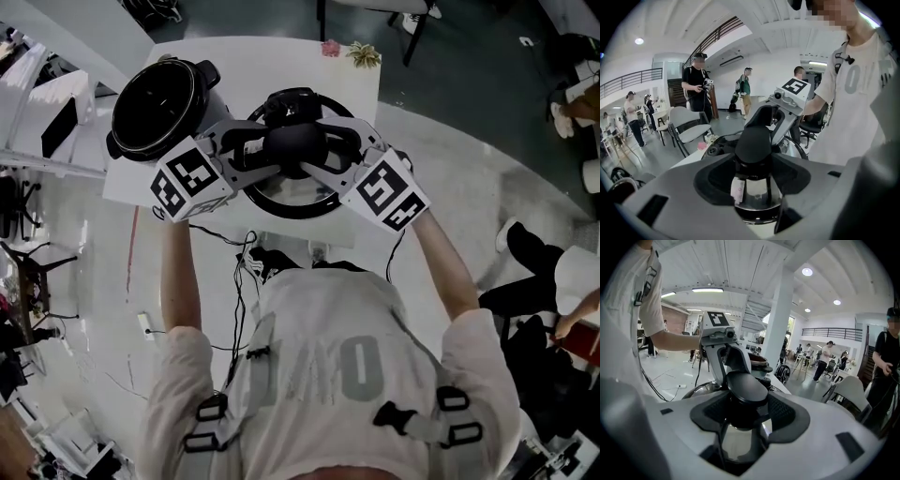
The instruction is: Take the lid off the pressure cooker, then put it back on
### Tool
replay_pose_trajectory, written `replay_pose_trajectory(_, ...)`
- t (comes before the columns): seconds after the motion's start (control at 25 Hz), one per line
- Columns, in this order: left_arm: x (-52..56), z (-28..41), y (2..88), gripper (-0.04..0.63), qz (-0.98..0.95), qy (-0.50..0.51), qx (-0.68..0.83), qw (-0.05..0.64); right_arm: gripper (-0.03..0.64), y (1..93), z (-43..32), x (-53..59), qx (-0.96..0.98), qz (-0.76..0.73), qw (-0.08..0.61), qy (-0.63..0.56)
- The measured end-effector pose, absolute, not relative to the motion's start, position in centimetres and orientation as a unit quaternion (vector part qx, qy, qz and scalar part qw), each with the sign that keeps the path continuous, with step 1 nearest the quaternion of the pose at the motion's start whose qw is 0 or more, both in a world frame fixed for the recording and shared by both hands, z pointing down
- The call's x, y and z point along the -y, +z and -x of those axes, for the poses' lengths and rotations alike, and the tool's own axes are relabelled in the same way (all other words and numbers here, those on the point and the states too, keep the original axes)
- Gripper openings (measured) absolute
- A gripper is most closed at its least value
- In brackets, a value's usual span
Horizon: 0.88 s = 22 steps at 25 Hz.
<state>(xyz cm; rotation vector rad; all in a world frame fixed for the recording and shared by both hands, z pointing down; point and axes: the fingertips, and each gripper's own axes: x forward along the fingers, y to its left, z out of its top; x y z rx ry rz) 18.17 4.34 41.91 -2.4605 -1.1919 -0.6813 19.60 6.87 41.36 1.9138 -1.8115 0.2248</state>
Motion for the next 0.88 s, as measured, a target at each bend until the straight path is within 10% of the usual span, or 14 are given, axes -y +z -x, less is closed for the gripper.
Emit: replay_pose_trajectory(0.88, -3.4, -18.9, 54.5, 0.236, 0.831, -0.318, 0.443, 0.110, 0.258, 54.2, -20.4, -6.0, 0.653, -0.692, 0.239, 0.192)
